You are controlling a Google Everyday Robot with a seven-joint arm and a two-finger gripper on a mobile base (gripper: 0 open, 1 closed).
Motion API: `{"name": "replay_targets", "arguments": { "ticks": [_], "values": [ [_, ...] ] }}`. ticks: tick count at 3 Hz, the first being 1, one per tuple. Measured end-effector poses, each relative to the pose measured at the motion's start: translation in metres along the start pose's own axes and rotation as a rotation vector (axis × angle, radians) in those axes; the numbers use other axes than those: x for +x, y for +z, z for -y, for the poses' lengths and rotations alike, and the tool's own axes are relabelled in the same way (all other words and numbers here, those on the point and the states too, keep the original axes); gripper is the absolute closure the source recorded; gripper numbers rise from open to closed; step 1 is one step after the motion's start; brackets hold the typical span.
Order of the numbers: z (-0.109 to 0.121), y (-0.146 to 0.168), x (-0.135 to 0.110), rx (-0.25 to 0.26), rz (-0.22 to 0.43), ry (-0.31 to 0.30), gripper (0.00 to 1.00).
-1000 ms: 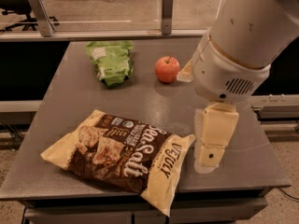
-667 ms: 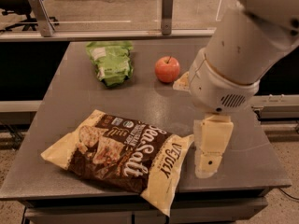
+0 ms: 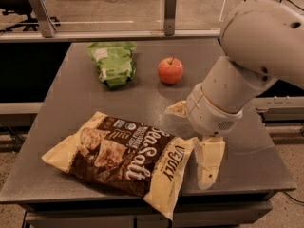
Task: Pick brown chip bag
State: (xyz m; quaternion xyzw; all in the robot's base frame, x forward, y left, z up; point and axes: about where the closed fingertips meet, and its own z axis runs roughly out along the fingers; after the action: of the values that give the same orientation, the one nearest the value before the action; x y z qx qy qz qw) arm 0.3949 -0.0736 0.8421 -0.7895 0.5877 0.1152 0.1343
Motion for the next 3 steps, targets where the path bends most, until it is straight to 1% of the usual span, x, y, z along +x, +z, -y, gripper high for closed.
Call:
{"name": "replay_targets", "arguments": {
  "ticks": [1, 3],
  "values": [
    [0.0002, -0.001, -0.0008, 0.002, -0.003, -0.017, 0.18],
    [-0.0003, -0.0026, -0.0027, 0.007, -0.006, -0.021, 0.65]
  ]
}}
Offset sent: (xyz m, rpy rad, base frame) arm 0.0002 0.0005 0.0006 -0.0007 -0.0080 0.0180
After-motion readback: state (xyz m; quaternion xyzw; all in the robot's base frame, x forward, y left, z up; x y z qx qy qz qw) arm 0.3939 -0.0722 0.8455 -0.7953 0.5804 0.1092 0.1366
